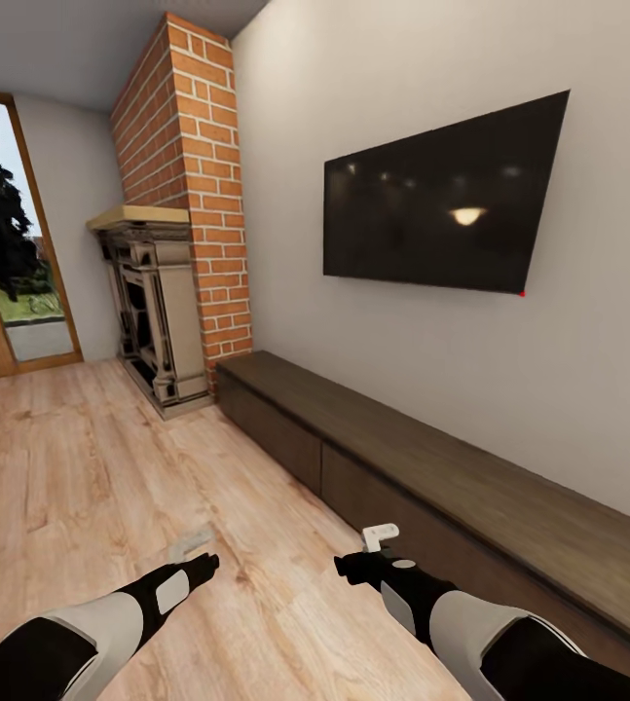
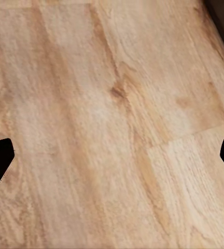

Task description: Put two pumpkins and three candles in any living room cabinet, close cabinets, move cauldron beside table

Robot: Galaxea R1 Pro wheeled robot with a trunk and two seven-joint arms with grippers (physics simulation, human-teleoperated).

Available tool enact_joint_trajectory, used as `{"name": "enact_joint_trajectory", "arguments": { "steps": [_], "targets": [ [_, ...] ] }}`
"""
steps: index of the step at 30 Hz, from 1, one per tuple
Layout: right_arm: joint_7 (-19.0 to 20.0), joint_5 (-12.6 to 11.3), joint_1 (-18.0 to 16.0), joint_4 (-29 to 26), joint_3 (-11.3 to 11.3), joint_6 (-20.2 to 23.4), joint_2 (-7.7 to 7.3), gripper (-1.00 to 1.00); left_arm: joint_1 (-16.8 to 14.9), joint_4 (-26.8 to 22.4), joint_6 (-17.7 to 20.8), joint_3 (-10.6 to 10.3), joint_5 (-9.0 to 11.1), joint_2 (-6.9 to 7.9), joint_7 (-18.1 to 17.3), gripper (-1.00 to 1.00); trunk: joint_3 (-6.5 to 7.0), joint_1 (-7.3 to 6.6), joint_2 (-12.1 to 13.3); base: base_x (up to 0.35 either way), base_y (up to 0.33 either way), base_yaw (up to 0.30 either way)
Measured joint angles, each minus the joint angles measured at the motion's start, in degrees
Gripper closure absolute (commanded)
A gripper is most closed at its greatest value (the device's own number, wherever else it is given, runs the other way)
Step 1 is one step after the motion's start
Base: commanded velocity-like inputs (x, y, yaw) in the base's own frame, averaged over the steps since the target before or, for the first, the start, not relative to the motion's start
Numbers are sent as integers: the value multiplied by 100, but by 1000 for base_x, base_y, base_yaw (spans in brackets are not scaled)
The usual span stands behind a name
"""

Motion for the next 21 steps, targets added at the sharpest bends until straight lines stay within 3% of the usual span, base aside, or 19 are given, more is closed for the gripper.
{"name": "enact_joint_trajectory", "arguments": {
  "steps": [21],
  "targets": [
    [0, 1, 0, 0, 1, 0, 0, -100, 0, 0, 0, 0, -6, 0, 0, -100, 477, -461, 842, 0, 0, 243]
  ]
}}
